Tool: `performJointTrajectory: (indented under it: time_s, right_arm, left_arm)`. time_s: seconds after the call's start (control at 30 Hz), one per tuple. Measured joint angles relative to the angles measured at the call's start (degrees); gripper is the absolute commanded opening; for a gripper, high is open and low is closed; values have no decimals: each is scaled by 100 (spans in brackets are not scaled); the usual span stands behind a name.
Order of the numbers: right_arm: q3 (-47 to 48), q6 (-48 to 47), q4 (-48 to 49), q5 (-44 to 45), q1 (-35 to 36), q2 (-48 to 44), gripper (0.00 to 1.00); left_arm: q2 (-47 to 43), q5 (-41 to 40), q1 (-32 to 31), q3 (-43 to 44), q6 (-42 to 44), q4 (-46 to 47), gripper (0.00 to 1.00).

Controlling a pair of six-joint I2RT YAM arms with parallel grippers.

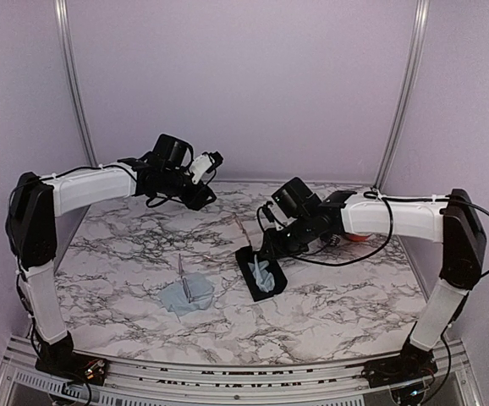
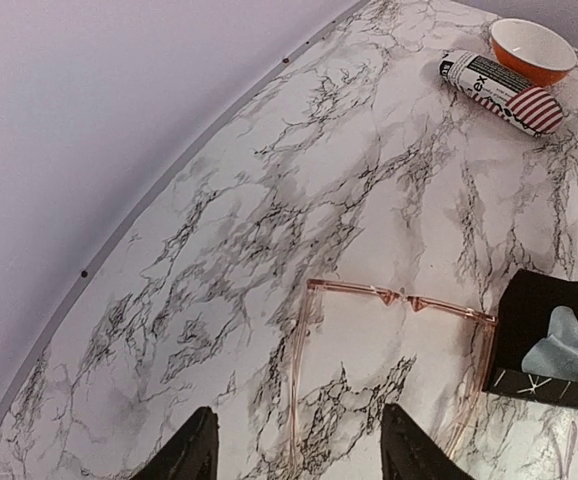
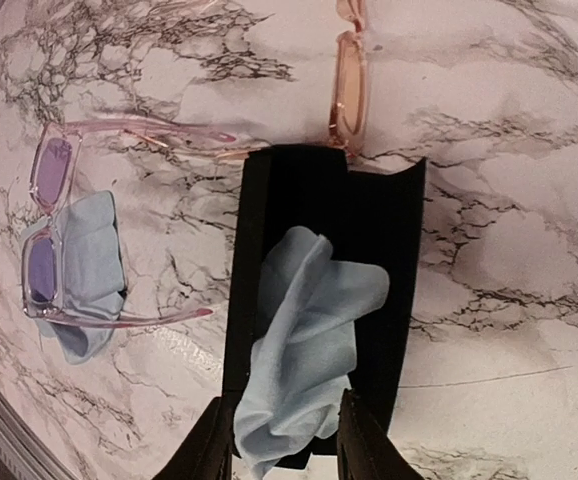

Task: Organize the sunglasses
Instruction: Fold the folded cleaning cloth for the sunglasses case.

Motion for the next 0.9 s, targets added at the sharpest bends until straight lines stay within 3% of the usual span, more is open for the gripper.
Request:
performJointTrajectory:
  time_s: [0.47,0.9]
  right_arm:
    - [1172,55,-175,-24,-168,1338,31]
    - [1508,42,-496,0,-168,1784,25]
  left_arm:
    - [-1467,-452,105,-1569,-1097,212,65]
    - [-1687,-505,105,-2004,-1333,407,64]
